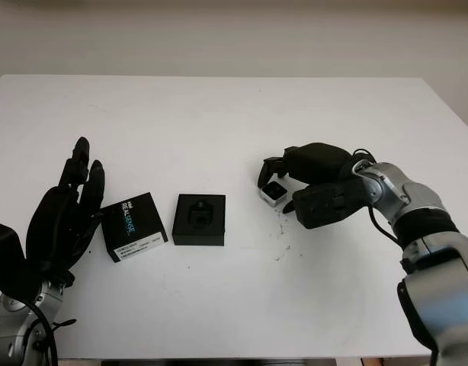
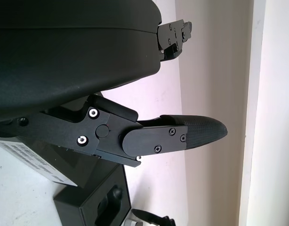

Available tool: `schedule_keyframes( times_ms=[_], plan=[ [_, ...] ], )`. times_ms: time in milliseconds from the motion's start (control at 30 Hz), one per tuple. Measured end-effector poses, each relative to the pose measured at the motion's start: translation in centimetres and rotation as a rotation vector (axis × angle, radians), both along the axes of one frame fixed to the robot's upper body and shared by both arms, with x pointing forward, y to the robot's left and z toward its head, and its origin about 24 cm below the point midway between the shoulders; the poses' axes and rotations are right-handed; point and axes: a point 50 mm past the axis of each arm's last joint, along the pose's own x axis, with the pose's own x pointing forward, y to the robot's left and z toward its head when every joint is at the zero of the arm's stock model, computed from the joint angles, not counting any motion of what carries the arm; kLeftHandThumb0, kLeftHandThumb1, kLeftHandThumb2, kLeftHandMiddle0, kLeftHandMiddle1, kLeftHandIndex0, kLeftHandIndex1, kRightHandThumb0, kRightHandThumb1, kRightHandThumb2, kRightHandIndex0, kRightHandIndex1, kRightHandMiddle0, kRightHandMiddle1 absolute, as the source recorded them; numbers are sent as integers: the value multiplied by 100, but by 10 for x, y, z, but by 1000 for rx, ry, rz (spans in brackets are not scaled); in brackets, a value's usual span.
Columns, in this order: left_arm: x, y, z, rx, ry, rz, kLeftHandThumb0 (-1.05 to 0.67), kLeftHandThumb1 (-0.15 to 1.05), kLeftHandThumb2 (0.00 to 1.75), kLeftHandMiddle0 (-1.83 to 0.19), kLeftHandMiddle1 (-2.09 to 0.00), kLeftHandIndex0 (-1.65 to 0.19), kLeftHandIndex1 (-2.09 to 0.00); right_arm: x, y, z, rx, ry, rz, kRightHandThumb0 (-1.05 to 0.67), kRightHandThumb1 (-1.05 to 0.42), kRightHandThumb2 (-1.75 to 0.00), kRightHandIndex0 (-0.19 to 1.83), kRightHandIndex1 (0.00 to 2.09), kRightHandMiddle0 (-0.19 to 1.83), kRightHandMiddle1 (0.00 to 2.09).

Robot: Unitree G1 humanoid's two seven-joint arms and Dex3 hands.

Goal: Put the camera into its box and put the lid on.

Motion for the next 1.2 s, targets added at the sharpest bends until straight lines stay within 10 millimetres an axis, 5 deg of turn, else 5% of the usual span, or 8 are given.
schedule_keyframes(
  times_ms=[167, 333, 700, 800, 1000, 1200],
  plan=[
    [-1, 0, -1, 0, 4, 3, -69, 105, 46, 19, 0, 19, 0, 0, 1, -1, -6, -16, 8, -31, -92, -6, 25, 108, 28, 100],
    [-1, 0, -1, 0, 4, 2, -68, 105, 47, 19, 0, 19, 0, -2, 2, -2, -6, -40, 29, -28, -98, -6, 28, 130, 33, 130],
    [-1, 0, -1, 0, 5, 3, -67, 105, 47, 19, 0, 19, 0, -2, 2, -5, -17, -62, 42, -32, -98, -5, 26, 145, 39, 138],
    [-1, 0, -1, 0, 6, 2, -68, 105, 47, 19, 0, 19, 0, -2, 3, -4, -34, -70, 53, -34, -99, -6, 24, 123, 36, 142],
    [-1, 0, -1, -1, 9, 2, -67, 105, 47, 19, 0, 19, 0, -1, 2, -2, -58, -81, 54, -37, -99, -5, 33, 31, 31, 145],
    [-1, 0, -1, -1, 9, 2, -67, 105, 47, 19, 0, 19, 0, 1, -2, -1, 35, -78, -13, -36, -96, -5, 33, 12, 35, 154]
  ],
)
